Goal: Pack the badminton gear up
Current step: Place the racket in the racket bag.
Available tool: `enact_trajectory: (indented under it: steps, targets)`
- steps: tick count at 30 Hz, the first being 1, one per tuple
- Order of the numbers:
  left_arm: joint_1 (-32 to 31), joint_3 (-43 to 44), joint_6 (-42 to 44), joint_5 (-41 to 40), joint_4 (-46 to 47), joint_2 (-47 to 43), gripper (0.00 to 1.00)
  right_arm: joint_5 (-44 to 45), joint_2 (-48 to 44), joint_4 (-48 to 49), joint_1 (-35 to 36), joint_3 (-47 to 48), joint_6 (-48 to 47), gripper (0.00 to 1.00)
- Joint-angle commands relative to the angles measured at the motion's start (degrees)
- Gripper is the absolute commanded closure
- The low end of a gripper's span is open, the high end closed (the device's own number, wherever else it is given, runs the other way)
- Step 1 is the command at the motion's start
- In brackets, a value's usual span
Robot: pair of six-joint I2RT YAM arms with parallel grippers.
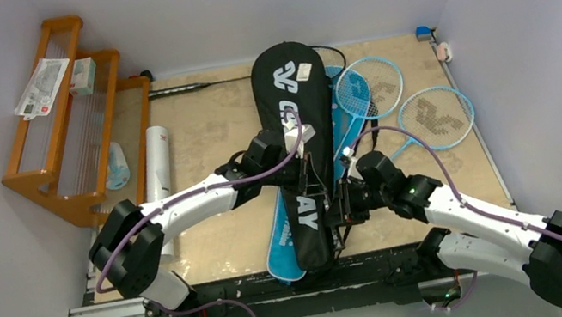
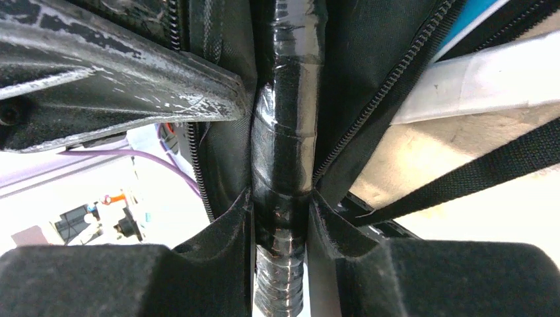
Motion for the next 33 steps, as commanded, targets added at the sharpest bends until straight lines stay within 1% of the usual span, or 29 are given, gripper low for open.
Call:
enact_trajectory:
  steps: [1,3,4,6,7,8,10,15,17,19,21,25,27,33]
  targets:
    - [-3.2,0.8,-1.0,9.0,4.2,0.7,1.00,4.2,-1.2,8.7,-0.7,4.2,-1.7,1.00]
    - [-3.3,2.5,0.9,6.5,-0.1,1.0,1.00,4.8,-1.2,3.6,-0.7,6.2,-3.2,1.00]
    - [-3.3,3.5,1.8,4.4,-2.8,1.1,1.00,7.3,-1.5,-0.4,-0.7,7.8,-4.0,1.00]
    - [-3.3,4.9,3.5,0.1,-6.8,1.3,1.00,16.1,-1.6,-8.9,-0.6,12.2,-7.5,1.00]
    - [-3.3,5.8,4.0,-1.6,-8.3,1.5,1.00,18.4,-1.4,-13.7,-0.7,13.9,-8.0,1.00]
    - [-3.3,6.5,4.6,-3.0,-9.7,1.7,1.00,19.4,-1.4,-16.1,-0.6,15.0,-8.3,1.00]
    - [-3.3,7.6,5.4,-4.4,-11.3,2.2,1.00,19.4,-1.2,-18.1,-0.7,15.9,-8.9,1.00]
    - [-3.3,9.3,6.2,-5.4,-12.3,3.7,1.00,15.1,-0.8,-14.5,-0.6,14.6,-9.0,1.00]
    - [-3.3,9.2,6.1,-3.1,-11.5,3.8,1.00,14.4,-0.2,-13.8,-0.7,14.4,-8.8,1.00]
    - [-3.3,7.5,4.7,1.8,-6.1,3.0,1.00,11.7,0.2,-10.3,-0.7,13.2,-8.2,1.00]
    - [-3.3,5.6,2.3,6.8,-0.4,2.2,1.00,9.1,0.1,-4.4,-0.7,10.8,-7.4,1.00]
    - [-3.2,4.0,-2.7,13.8,8.9,1.3,1.00,5.8,0.5,6.6,-0.7,5.0,-3.7,1.00]
    - [-3.2,3.0,-5.9,16.7,13.3,0.4,1.00,5.3,1.0,9.5,-0.7,3.4,-2.6,1.00]
    - [-3.1,1.6,-11.0,23.3,20.7,-0.2,1.00,5.5,1.0,15.1,-0.7,0.0,-1.3,1.00]
